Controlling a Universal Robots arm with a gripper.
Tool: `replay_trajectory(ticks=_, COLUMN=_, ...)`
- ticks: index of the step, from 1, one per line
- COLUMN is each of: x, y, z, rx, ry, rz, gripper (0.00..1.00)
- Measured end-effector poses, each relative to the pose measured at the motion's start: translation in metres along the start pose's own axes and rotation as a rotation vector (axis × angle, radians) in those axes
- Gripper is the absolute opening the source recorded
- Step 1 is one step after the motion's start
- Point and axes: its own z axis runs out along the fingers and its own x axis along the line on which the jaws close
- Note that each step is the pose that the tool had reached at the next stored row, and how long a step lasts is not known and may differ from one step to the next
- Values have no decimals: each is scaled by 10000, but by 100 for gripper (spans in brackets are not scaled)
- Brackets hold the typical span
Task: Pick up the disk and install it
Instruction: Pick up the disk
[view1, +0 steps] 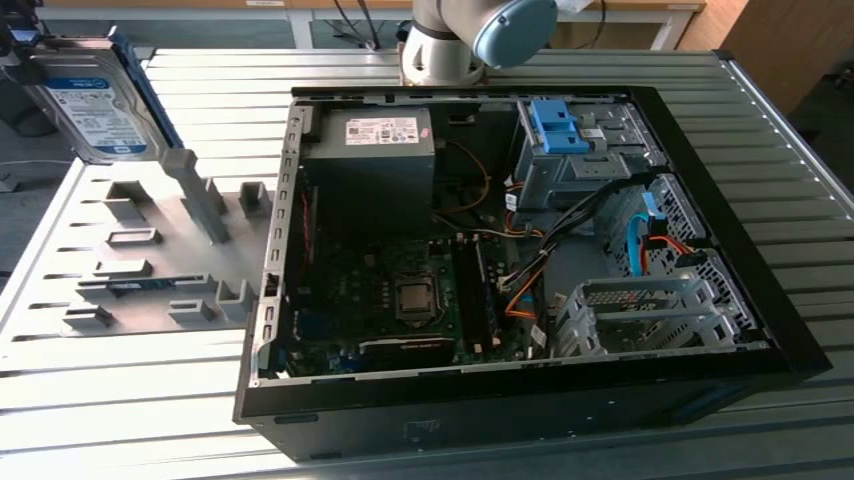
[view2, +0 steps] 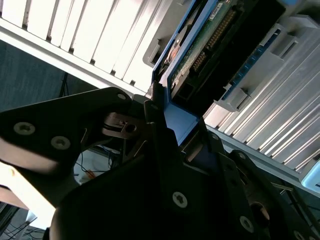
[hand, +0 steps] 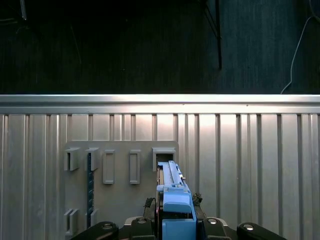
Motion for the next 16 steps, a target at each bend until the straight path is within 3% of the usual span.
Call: replay_trajectory(ticks=16, x=-2, y=1, z=-62, rx=-1, ry=0, rz=0, gripper=36)
